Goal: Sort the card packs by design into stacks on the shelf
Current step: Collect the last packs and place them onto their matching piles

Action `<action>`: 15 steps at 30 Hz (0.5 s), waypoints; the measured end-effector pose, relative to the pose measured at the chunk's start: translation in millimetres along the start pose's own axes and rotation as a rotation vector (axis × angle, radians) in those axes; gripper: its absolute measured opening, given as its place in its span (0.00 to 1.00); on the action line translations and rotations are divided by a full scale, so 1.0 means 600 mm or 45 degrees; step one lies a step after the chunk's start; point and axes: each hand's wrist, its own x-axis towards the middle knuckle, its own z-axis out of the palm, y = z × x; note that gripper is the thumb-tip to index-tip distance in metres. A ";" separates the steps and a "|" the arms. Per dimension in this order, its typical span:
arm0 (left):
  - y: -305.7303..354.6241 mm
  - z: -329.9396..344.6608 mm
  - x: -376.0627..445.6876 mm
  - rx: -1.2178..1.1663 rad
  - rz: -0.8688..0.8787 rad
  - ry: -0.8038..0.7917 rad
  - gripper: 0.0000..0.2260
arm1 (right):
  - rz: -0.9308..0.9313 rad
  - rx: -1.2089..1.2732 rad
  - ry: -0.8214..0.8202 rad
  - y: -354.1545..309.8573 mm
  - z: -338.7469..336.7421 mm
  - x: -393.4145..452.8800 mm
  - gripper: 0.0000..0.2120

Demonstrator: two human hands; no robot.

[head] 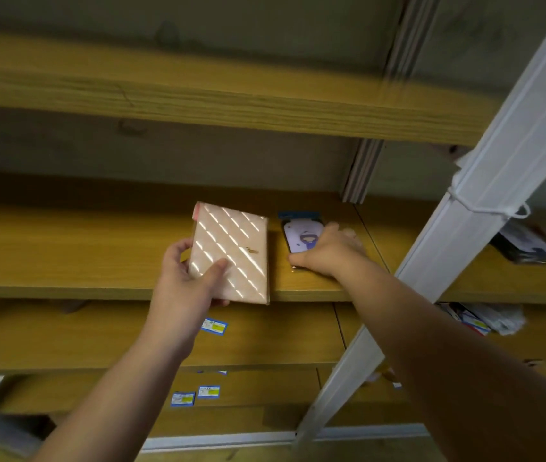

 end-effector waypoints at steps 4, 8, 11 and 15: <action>0.004 -0.003 -0.012 -0.025 0.024 0.002 0.27 | -0.015 0.078 -0.096 0.007 -0.002 -0.015 0.54; -0.002 0.001 -0.026 -0.070 0.027 0.000 0.25 | -0.032 0.447 -0.106 0.016 0.002 -0.021 0.45; -0.009 0.008 -0.038 -0.068 0.036 -0.015 0.24 | -0.092 0.813 -0.029 0.029 0.008 -0.021 0.24; -0.014 0.011 -0.052 -0.103 0.032 0.014 0.23 | -0.114 1.023 0.000 0.041 0.019 -0.039 0.10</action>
